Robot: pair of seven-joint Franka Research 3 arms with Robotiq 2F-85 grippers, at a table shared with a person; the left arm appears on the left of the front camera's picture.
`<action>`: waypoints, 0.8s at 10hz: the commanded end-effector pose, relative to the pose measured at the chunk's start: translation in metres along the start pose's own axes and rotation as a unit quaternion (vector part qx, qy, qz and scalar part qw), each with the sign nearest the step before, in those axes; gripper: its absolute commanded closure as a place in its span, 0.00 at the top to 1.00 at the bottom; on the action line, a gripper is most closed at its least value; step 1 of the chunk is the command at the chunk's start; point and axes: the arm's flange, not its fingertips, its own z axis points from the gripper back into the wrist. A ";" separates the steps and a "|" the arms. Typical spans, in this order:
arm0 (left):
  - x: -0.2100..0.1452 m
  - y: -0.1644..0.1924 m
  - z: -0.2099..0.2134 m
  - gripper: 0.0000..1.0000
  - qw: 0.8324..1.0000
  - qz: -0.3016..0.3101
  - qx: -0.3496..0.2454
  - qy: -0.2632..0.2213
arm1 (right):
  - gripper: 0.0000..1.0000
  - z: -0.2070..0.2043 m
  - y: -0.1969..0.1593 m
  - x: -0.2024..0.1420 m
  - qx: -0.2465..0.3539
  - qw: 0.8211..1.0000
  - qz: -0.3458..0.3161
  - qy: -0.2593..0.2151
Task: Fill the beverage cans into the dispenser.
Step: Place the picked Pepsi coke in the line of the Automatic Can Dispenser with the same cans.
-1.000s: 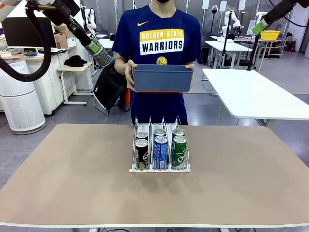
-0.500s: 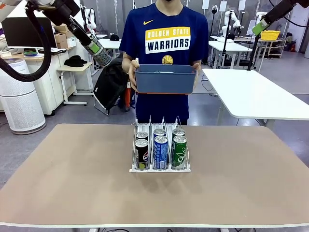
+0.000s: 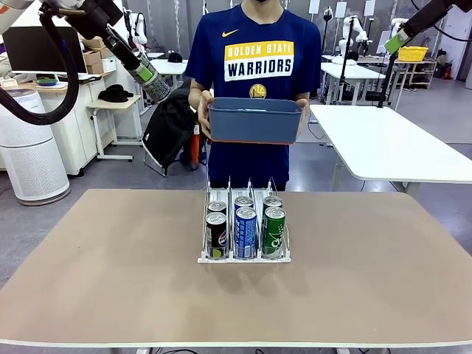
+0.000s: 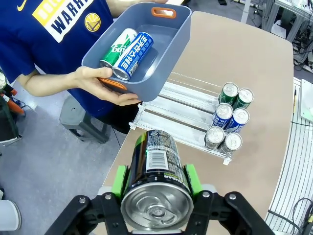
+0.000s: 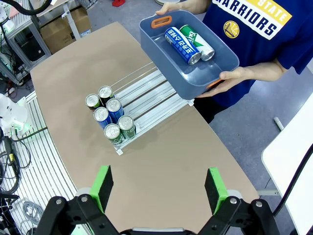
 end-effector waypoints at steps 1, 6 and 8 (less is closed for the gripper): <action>0.010 -0.022 0.000 0.58 0.999 0.043 0.003 0.014 | 1.00 -0.001 0.001 0.000 -0.001 1.000 -0.003 0.005; 0.038 -0.132 -0.014 0.58 0.988 0.091 0.066 0.102 | 1.00 -0.001 0.001 0.000 -0.001 1.000 -0.003 0.005; 0.032 -0.169 -0.025 0.58 0.988 0.094 0.056 0.108 | 1.00 -0.001 0.001 0.000 -0.001 1.000 -0.003 0.005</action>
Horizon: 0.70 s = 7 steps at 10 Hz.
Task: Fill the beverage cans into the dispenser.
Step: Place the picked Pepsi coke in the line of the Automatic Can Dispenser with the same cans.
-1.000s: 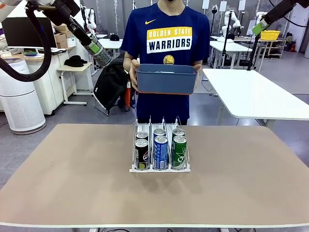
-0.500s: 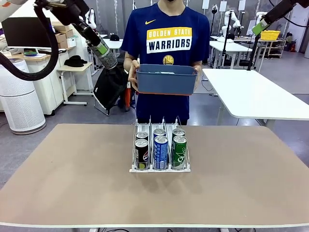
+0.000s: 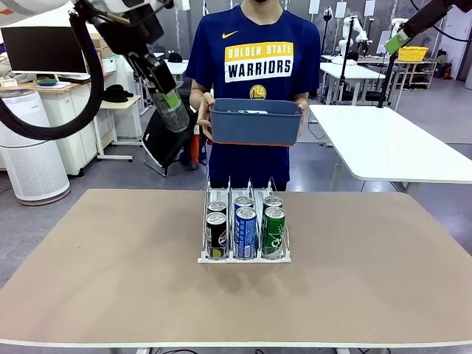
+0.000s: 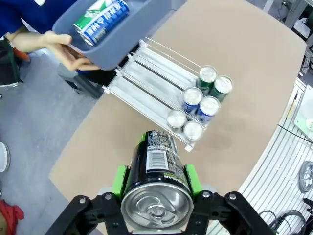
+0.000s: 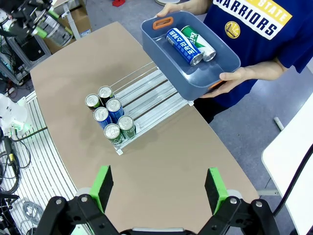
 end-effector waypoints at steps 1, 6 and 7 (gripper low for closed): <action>-0.011 -0.025 -0.011 0.58 1.000 0.016 0.002 -0.001 | 1.00 0.000 0.001 0.000 -0.001 1.000 -0.003 0.004; -0.004 -0.017 -0.006 0.58 1.000 0.004 -0.006 0.005 | 1.00 0.000 0.001 0.000 -0.001 1.000 -0.003 0.004; -0.004 -0.017 -0.006 0.58 1.000 0.004 -0.006 0.005 | 1.00 0.000 0.001 0.000 -0.001 1.000 -0.003 0.004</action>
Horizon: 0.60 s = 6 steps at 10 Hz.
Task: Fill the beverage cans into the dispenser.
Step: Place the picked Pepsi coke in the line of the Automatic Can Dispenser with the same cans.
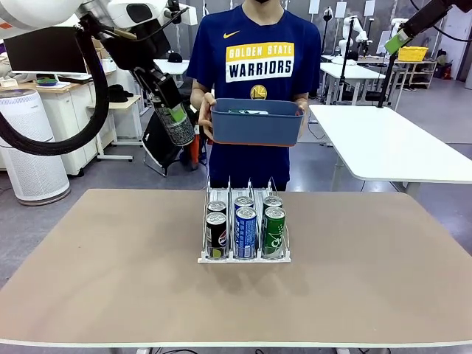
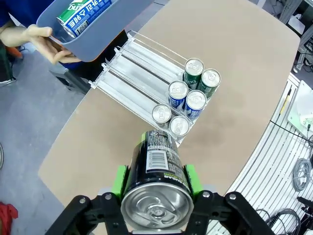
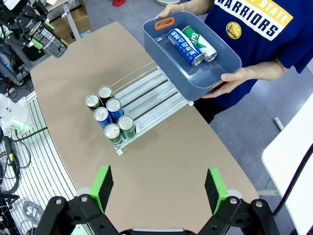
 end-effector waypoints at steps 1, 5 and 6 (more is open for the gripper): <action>0.000 -0.002 0.000 0.58 1.000 -0.001 0.000 0.000 | 1.00 0.000 0.001 0.000 -0.001 1.000 -0.003 0.004; 0.004 -0.044 -0.054 0.58 1.000 0.019 -0.005 -0.006 | 1.00 0.000 0.001 0.000 -0.001 1.000 -0.003 0.004; 0.001 -0.058 -0.066 0.58 1.000 0.015 -0.005 -0.006 | 1.00 0.000 0.001 0.000 -0.001 1.000 -0.003 0.004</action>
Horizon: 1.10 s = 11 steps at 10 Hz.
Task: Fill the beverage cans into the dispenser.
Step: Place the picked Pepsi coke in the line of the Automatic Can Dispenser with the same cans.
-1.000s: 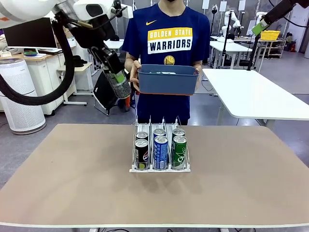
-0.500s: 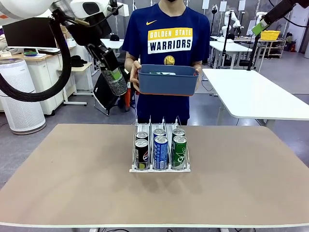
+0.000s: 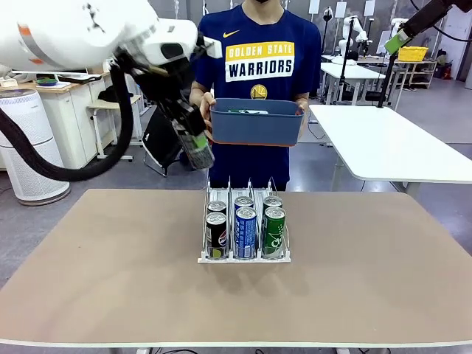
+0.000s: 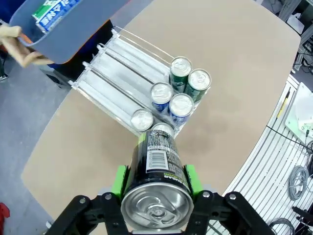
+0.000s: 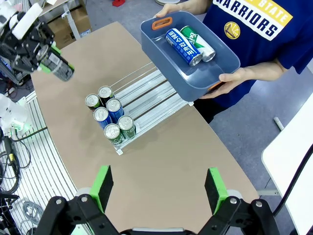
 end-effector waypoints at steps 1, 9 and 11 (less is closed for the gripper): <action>-0.008 -0.022 -0.018 0.58 1.000 -0.013 0.014 -0.009 | 1.00 0.000 0.001 0.000 -0.001 1.000 -0.003 0.004; -0.042 -0.072 -0.114 0.58 0.993 -0.085 -0.062 0.044 | 1.00 0.000 0.001 0.000 -0.001 1.000 -0.003 0.004; -0.053 -0.073 -0.134 0.58 0.992 -0.085 -0.079 0.055 | 1.00 0.000 0.001 0.000 -0.001 1.000 -0.003 0.004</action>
